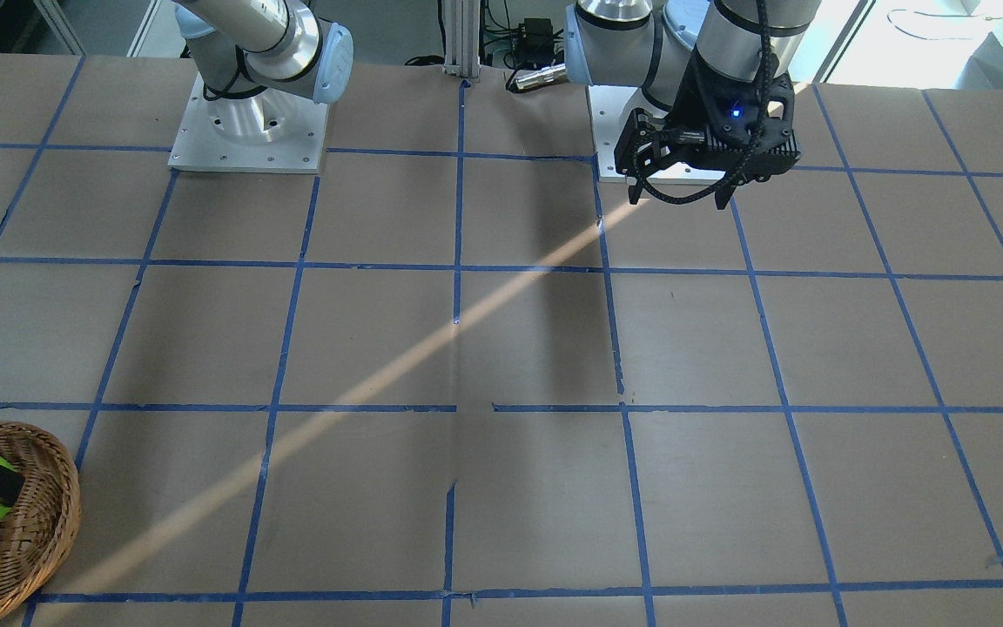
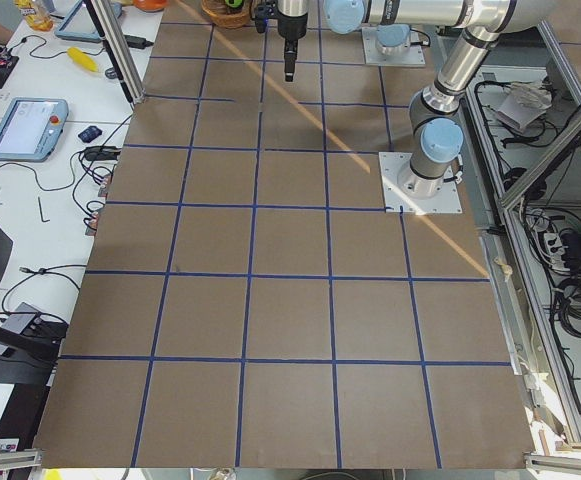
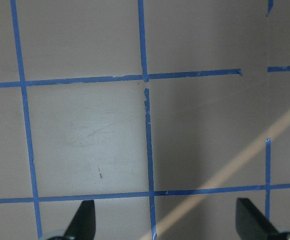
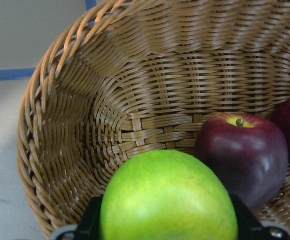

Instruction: Put all apples into basket

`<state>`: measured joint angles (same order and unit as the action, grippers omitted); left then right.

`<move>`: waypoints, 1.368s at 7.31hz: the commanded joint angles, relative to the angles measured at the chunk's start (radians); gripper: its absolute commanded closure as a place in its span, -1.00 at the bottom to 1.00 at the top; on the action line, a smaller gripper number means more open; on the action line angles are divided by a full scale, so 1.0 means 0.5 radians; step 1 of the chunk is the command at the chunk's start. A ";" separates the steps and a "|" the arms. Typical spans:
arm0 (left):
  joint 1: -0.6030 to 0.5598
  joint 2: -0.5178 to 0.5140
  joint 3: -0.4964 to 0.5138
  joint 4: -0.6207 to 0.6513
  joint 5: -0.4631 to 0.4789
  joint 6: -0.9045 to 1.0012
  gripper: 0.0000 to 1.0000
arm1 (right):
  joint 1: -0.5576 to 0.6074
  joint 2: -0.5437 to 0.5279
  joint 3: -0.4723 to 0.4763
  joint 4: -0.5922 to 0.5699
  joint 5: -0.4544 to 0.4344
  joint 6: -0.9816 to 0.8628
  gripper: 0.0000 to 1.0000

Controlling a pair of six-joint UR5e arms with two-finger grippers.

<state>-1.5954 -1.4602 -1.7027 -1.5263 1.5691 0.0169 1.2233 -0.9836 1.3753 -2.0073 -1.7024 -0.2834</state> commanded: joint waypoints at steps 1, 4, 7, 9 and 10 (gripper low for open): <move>0.000 0.000 -0.003 0.000 0.000 0.000 -1.00 | -0.001 -0.005 -0.002 0.017 -0.001 0.008 -1.00; 0.000 0.000 -0.003 0.000 0.000 0.000 -1.00 | 0.035 -0.231 -0.014 0.331 -0.001 0.017 -1.00; 0.000 0.000 0.000 0.000 -0.006 0.000 -1.00 | 0.359 -0.734 0.001 1.031 0.063 0.580 -1.00; 0.000 0.000 0.000 0.000 -0.003 -0.003 -1.00 | 0.590 -0.827 0.004 1.082 0.174 0.762 -1.00; 0.000 0.000 0.000 0.000 -0.003 -0.003 -1.00 | 0.694 -0.879 0.010 1.094 0.171 0.866 -1.00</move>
<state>-1.5953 -1.4604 -1.7028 -1.5263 1.5673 0.0155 1.5022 -1.3905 1.3780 -1.4740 -1.6246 0.0835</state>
